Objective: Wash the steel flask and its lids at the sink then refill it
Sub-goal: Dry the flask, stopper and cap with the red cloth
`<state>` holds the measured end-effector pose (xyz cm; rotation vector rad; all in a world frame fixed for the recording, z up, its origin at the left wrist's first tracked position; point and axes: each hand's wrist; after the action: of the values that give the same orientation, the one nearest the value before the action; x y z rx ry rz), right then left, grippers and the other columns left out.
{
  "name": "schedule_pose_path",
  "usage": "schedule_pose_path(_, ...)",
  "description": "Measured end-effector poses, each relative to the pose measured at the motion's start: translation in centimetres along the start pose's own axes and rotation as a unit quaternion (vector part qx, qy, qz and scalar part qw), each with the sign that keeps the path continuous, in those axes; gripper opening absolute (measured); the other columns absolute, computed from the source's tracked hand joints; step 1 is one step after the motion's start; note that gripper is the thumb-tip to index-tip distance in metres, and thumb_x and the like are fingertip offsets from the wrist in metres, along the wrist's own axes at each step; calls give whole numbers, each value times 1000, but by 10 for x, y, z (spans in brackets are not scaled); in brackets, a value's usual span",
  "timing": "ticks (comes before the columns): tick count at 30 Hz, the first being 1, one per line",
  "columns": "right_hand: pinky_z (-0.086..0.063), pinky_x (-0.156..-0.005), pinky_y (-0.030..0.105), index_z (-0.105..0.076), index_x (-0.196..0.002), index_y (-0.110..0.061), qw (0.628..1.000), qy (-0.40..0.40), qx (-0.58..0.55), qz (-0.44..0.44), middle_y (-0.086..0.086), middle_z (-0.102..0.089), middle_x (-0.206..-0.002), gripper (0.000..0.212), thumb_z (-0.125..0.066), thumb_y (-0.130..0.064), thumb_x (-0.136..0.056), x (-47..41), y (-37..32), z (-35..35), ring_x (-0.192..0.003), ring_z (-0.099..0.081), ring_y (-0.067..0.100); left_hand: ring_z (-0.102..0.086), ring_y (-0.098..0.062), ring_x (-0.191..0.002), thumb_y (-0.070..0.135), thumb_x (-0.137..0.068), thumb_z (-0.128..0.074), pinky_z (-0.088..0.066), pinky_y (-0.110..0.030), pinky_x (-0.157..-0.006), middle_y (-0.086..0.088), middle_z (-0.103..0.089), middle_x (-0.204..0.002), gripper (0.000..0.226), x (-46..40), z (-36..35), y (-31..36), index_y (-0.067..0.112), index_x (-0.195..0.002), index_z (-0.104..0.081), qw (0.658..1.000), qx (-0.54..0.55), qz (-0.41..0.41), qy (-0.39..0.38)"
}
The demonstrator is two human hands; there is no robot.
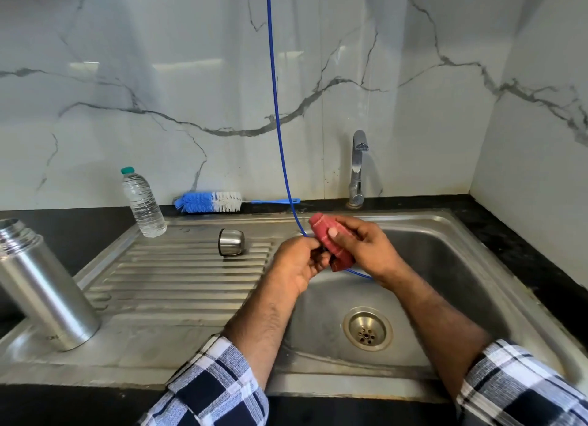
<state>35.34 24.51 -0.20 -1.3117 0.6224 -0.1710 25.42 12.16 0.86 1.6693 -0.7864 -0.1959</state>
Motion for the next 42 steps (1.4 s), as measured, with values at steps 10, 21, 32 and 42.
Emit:
schedule_pose_path(10, -64, -82, 40, -63, -124, -19, 997, 37, -65, -1, 8, -77, -109, 34, -61, -46, -103, -3, -4, -7, -98, -77, 25, -56, -15, -60, 3, -102, -62, -47, -22, -54, -8, -71, -73, 13, 2, 12, 16, 1, -98, -74, 986, 71, -106, -103)
schedule_pose_path(21, -64, -72, 41, -59, -129, -18, 986, 7, -152, -66, 16, -77, -114, 38, -75, -24, -94, 7, -9, -1, -97, -77, 32, -61, -16, -60, 3, -100, -65, -54, -23, -57, -11, -73, -77, 12, 0, 19, 14, 3, -95, -76, 986, 67, -134, -80)
schedule_pose_path(32, -62, -81, 44, -69, -111, -25, 968, 147, 197, 41, -2, -75, -93, 47, -49, -66, -99, -2, -5, -10, -87, -73, 15, -70, -6, -64, -1, -98, -71, -56, -20, -63, -8, -76, -81, 10, 6, 5, 0, -2, -106, -77, 953, -138, -252, -100)
schedule_pose_path(42, -56, -56, 34, -75, -111, -18, 980, 88, -87, -156, 11, -78, -94, 43, -57, -56, -102, -11, -17, -3, -73, -76, 27, -75, -12, -91, 11, -93, -80, -63, -31, -85, -2, -79, -102, 19, -3, 2, -4, 18, -111, -79, 896, -226, -375, -72)
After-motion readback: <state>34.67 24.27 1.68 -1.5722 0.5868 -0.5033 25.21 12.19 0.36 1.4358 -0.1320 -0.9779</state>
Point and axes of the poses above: each hand's wrist, its own x-axis away from the middle knuckle, its own z-axis out of the back of the hand, y = z × x
